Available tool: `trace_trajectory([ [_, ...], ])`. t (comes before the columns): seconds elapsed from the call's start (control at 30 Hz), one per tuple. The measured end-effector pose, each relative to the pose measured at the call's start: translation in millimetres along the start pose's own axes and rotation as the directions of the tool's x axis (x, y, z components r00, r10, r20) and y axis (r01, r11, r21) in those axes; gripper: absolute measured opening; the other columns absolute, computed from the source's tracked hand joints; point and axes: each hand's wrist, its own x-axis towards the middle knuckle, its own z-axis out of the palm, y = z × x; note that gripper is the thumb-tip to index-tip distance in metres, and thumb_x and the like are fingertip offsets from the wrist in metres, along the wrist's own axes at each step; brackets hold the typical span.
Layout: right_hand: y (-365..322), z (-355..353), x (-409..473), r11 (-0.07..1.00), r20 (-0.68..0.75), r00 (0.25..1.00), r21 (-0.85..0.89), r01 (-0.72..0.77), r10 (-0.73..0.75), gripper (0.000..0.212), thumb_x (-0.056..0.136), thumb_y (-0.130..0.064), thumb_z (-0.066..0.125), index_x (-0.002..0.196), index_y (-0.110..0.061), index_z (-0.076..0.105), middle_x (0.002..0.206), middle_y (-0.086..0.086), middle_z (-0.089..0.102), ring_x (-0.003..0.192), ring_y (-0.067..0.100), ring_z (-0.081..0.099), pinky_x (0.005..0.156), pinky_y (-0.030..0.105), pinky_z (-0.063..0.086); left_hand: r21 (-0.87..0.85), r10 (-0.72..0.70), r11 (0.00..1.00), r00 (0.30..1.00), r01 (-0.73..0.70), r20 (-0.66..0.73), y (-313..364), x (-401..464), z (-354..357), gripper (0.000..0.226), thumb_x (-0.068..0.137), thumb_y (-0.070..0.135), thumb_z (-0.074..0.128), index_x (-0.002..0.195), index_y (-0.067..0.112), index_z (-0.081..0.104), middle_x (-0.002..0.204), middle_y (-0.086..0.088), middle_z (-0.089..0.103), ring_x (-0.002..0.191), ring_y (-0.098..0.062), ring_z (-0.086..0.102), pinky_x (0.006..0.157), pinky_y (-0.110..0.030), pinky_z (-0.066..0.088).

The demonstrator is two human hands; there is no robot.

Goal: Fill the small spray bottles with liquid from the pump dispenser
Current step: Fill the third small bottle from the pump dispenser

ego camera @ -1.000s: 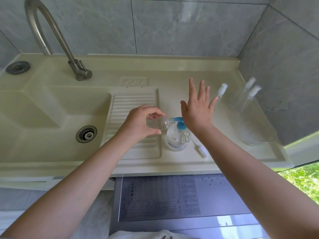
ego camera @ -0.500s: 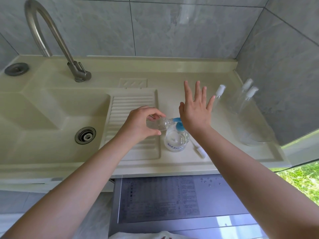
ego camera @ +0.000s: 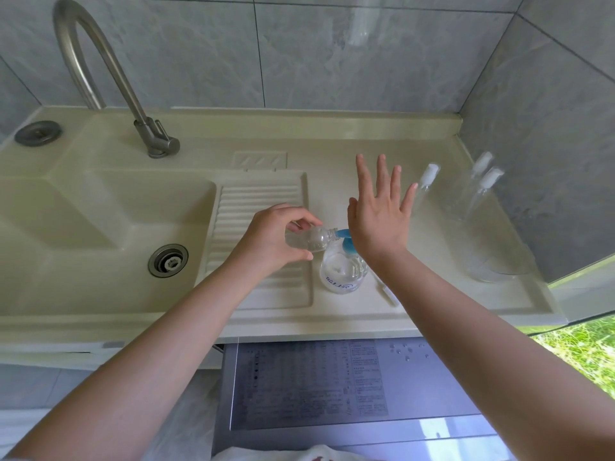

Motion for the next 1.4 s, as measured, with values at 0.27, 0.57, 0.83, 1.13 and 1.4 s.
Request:
trace_trajectory([
  [0.27,0.4,-9.2,4.2,1.0,0.058,0.998,0.023,0.006,-0.008,0.071,0.103,-0.031,0.043,0.16,-0.031,0.0,0.168,0.012,-0.005,0.153,0.037,-0.006,0.121,0.061,-0.004,-0.003,-0.004,1.0,1.0,0.004,-0.006,0.6,-1.0,0.0,0.054,0.058,0.006,0.091,0.105,0.026,0.074,0.101,0.009,0.065,0.091,-0.006,0.062,0.069,0.001,0.036],
  [0.57,-0.3,-9.2,5.0,0.996,0.047,0.998,0.081,-0.043,0.039,0.069,0.104,-0.03,0.04,0.16,-0.03,0.0,0.168,0.011,-0.005,0.154,0.036,-0.005,0.121,0.059,-0.004,0.001,0.003,1.0,1.0,-0.003,-0.01,0.6,0.0,2.2,0.054,0.058,0.007,0.091,0.104,0.027,0.074,0.101,0.009,0.065,0.091,-0.005,0.062,0.072,0.0,0.038],
  [0.83,1.8,-0.4,-1.1,0.998,0.083,0.996,0.056,-0.033,0.029,0.065,0.105,-0.029,0.034,0.16,-0.029,-0.001,0.168,0.012,-0.004,0.154,0.037,-0.005,0.121,0.06,-0.004,-0.003,0.014,1.0,1.0,-0.014,-0.008,-0.4,1.0,1.3,0.054,0.057,0.005,0.091,0.105,0.025,0.074,0.101,0.008,0.065,0.09,-0.005,0.062,0.072,0.0,0.038],
  [1.13,3.4,-3.1,0.6,0.999,0.084,0.996,0.05,-0.019,0.015,0.065,0.104,-0.022,0.033,0.16,-0.028,0.002,0.167,0.014,-0.002,0.153,0.039,-0.005,0.12,0.062,-0.005,-0.01,-0.005,1.0,1.0,0.005,0.002,-1.4,0.0,1.9,0.054,0.058,0.008,0.091,0.104,0.029,0.073,0.101,0.009,0.066,0.091,-0.003,0.062,0.07,0.002,0.037],
  [1.4,2.5,-12.3,5.7,0.995,0.14,0.988,0.069,-0.068,0.058,0.069,0.105,-0.033,0.037,0.16,-0.028,-0.005,0.167,0.014,-0.009,0.153,0.037,-0.009,0.12,0.061,-0.006,-0.008,-0.011,1.0,1.0,0.011,-0.004,-1.9,0.0,2.5,0.054,0.058,0.007,0.091,0.105,0.028,0.073,0.103,0.01,0.066,0.091,-0.003,0.062,0.069,0.001,0.037],
])
